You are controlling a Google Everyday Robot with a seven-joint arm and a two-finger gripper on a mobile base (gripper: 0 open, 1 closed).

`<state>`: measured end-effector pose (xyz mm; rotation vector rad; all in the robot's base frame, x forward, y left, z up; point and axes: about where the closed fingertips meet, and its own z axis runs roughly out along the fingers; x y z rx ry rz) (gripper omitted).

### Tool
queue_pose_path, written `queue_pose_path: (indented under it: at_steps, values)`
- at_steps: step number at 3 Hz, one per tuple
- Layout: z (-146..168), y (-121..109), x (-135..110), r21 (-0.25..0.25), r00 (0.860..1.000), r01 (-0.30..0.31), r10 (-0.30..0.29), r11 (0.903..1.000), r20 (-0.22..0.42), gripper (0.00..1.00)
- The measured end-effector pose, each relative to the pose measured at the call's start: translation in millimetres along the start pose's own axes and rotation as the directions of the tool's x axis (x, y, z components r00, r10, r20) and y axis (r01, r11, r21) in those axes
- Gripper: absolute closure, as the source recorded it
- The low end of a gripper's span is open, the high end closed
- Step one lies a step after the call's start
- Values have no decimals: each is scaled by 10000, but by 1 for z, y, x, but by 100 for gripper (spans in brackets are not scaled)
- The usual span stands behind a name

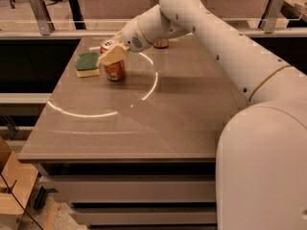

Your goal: Move coke can near sponge

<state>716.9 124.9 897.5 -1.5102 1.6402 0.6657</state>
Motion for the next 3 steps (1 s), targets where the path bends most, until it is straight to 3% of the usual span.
queue_pose_path:
  at_steps: [2,3]
  values:
    - [0,0,-3,-37,10000,-4,4,10000,21,0]
    - [0,0,-3,-39,10000,-4,4,10000,21,0]
